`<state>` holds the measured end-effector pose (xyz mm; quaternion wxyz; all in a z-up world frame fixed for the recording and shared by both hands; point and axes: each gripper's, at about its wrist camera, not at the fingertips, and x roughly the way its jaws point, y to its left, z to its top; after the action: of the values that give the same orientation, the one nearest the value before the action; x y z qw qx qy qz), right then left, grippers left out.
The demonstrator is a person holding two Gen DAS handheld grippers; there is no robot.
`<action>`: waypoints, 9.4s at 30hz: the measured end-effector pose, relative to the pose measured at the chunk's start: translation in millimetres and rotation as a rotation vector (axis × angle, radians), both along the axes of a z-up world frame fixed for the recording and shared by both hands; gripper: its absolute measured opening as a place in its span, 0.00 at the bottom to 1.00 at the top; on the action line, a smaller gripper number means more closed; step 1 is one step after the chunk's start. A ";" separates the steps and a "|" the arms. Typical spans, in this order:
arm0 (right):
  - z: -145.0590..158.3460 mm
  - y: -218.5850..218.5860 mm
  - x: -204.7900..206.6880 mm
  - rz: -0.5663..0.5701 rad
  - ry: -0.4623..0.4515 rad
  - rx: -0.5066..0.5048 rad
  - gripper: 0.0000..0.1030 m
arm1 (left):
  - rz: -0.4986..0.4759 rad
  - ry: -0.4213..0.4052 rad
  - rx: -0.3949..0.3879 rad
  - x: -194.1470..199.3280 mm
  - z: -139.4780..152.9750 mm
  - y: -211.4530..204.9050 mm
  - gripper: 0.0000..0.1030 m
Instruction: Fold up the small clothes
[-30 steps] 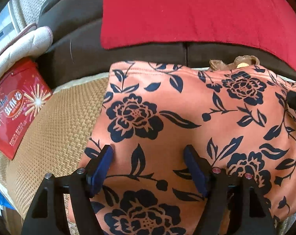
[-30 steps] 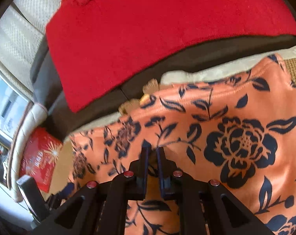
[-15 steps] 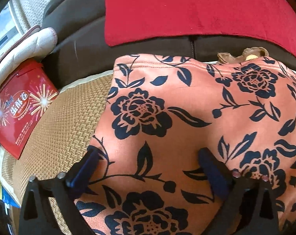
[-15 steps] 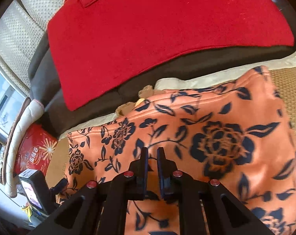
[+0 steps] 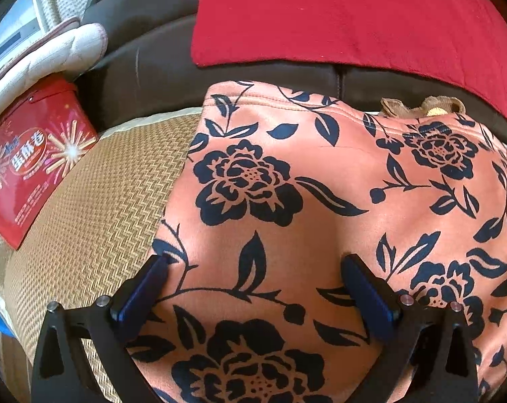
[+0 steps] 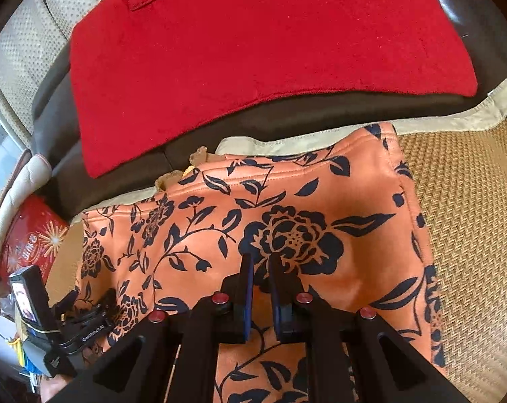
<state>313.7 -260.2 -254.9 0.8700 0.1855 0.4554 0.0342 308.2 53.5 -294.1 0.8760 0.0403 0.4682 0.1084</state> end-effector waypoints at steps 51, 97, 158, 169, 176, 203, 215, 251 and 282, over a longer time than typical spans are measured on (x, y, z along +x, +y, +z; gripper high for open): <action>3.3 56.2 -83.6 0.086 -0.024 0.071 0.36 | 0.232 -0.083 -0.490 -129.1 30.7 116.7 0.69; -9.4 64.4 -52.7 0.201 -0.052 0.213 0.27 | -0.090 -0.305 -0.552 -86.3 73.8 54.0 0.13; -21.6 -70.2 -50.5 -0.038 0.043 0.264 0.23 | -0.651 -0.112 -0.339 -42.5 38.1 -129.8 0.67; -9.3 -120.4 -31.7 -0.223 -0.079 0.309 0.74 | -0.653 -0.081 -0.368 -43.9 17.2 -138.6 0.71; -18.5 -105.0 17.7 -0.202 -0.003 0.259 0.74 | -0.659 -0.080 -0.368 -53.4 17.0 -132.2 0.72; 11.4 -95.2 9.4 -0.286 -0.125 0.159 0.28 | -0.649 -0.102 -0.291 -61.6 18.7 -140.8 0.82; -24.9 -48.5 51.0 -0.152 0.027 0.077 0.28 | -0.636 -0.103 -0.274 -59.6 14.2 -144.3 0.84; 18.5 -57.1 -78.9 -0.092 -0.036 -0.084 0.26 | -0.587 -0.215 -0.318 -44.1 53.2 -138.6 0.86; -11.3 -48.6 -19.0 -0.100 0.002 -0.031 0.27 | -0.562 -0.142 -0.256 -17.2 18.5 -140.6 0.88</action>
<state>294.6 -308.8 -266.2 0.8730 0.1948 0.4468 -0.0166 291.0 -87.0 -275.6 0.9002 0.0499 0.3863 -0.1949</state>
